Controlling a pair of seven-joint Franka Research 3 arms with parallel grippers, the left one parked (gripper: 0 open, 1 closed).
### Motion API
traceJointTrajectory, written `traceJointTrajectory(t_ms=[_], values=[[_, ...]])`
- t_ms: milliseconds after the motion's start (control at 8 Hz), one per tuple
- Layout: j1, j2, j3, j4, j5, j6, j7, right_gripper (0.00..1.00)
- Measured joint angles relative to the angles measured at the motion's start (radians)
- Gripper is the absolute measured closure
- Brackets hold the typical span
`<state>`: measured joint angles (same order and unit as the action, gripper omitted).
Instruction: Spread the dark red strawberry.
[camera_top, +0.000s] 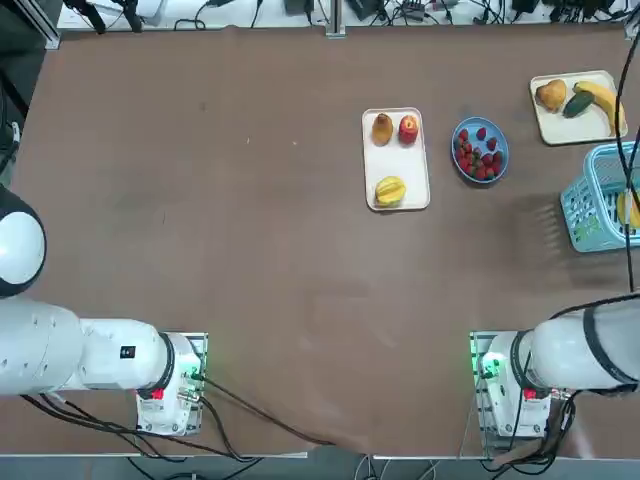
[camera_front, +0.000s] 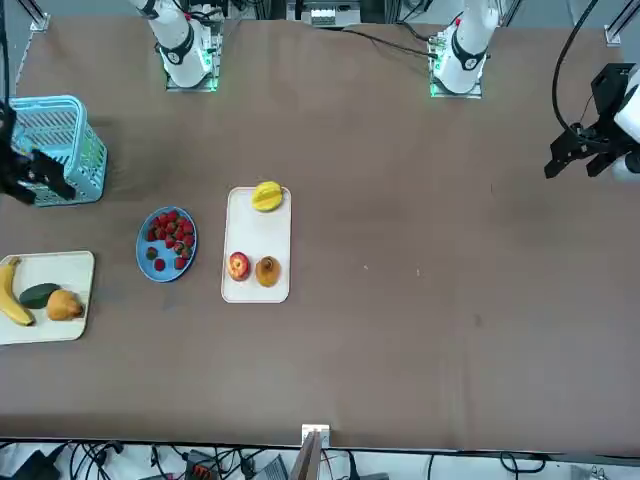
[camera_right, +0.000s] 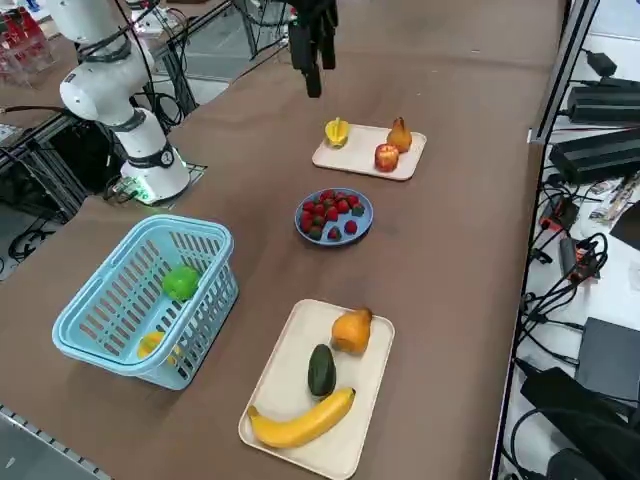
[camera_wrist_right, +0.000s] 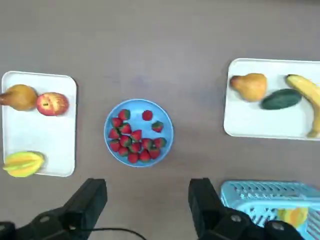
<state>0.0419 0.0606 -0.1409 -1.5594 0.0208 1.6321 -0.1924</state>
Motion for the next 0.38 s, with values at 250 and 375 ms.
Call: traceJointTrajectory(t_ms=[250,375], values=[[0.000,-0.070,0.001,-0.066,-0.007,-0.004,0.012,0.00],[0.003,-0.088,0.004,-0.080,-0.007,-0.008,0.042,0.00]])
